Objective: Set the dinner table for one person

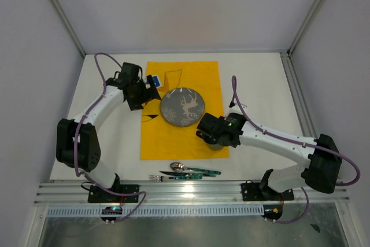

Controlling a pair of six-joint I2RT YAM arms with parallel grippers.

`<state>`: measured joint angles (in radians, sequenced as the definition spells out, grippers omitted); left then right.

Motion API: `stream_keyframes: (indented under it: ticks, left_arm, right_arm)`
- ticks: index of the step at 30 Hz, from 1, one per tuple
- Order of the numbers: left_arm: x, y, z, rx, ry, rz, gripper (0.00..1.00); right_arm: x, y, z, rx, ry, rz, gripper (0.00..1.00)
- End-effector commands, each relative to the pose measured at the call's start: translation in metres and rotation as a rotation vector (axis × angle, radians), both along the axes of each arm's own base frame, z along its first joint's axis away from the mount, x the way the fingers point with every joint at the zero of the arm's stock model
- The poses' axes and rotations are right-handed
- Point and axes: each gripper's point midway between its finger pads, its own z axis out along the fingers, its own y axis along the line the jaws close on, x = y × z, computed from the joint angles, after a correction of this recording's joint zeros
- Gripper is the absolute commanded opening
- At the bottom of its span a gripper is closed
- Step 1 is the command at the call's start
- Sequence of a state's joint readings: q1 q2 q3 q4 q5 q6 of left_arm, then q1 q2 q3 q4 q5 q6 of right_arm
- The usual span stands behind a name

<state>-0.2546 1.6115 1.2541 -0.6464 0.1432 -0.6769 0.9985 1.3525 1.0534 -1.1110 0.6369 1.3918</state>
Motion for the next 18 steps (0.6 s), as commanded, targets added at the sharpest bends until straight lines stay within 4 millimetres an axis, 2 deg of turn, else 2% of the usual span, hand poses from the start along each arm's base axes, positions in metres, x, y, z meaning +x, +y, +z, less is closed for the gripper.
stream_keyframes:
  ticks: [1, 13, 18]
  left_arm:
    - [0.003, -0.002, 0.012, -0.020, -0.041, -0.003, 0.98]
    - [0.003, -0.001, 0.011, -0.009, -0.039, -0.004, 0.99]
    - [0.004, 0.002, 0.011, 0.006, -0.044, -0.003, 0.98]
  right_arm:
    - [0.016, 0.013, 0.013, 0.050, -0.085, 0.002, 0.03]
    - [0.025, 0.025, 0.013, 0.054, -0.099, 0.021, 0.03]
    - [0.023, 0.025, 0.009, 0.040, -0.076, 0.028, 0.03]
